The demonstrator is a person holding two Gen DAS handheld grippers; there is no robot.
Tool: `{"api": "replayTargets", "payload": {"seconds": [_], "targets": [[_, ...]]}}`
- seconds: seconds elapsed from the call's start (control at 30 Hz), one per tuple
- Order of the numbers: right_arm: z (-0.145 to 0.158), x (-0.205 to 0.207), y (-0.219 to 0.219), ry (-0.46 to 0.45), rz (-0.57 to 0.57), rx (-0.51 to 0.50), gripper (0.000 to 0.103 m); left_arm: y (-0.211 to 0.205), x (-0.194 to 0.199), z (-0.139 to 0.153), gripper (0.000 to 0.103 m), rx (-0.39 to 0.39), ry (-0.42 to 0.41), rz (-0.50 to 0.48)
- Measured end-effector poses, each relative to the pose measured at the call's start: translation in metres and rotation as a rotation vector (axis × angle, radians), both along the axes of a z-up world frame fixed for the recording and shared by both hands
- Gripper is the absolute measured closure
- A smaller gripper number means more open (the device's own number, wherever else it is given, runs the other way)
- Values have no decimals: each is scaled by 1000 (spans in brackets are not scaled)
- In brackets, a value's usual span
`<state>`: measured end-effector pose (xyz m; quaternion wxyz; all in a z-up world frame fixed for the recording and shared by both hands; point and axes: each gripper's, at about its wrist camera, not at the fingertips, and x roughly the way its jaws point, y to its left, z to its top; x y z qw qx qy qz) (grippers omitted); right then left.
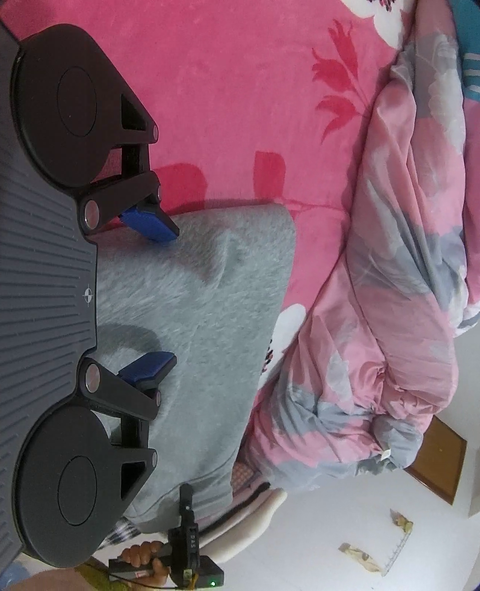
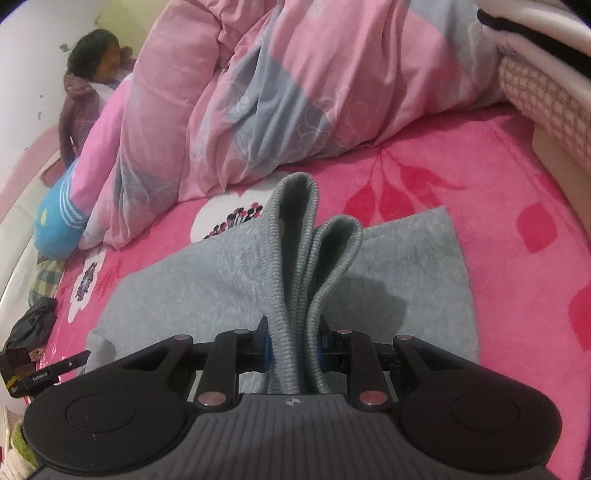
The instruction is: Fold clothes
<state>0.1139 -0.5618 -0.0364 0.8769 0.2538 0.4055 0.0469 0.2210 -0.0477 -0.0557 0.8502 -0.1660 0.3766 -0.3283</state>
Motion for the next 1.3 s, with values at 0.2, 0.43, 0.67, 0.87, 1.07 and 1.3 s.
{"api": "replayTargets", "payload": {"seconds": [0.2, 0.43, 0.67, 0.87, 1.07, 1.3], "targets": [[-5, -7, -18, 3, -1, 30, 81, -8, -2, 5, 37, 16, 2, -31], [-14, -14, -34, -22, -2, 42, 81, -13, -1, 5, 37, 11, 11, -48], [-38, -19, -49, -31, -31, 65, 76, -10, -1, 1, 37, -9, 26, -32], [-32, -42, -50, -42, -130, -35, 49, 13, -8, 9, 37, -84, 47, -5], [10, -91, -19, -140, -245, -240, 42, 41, -15, 8, 37, -168, 110, 44], [44, -106, 146, -342, 145, -379, 33, 59, -20, 7, 37, -246, 151, 82]]}}
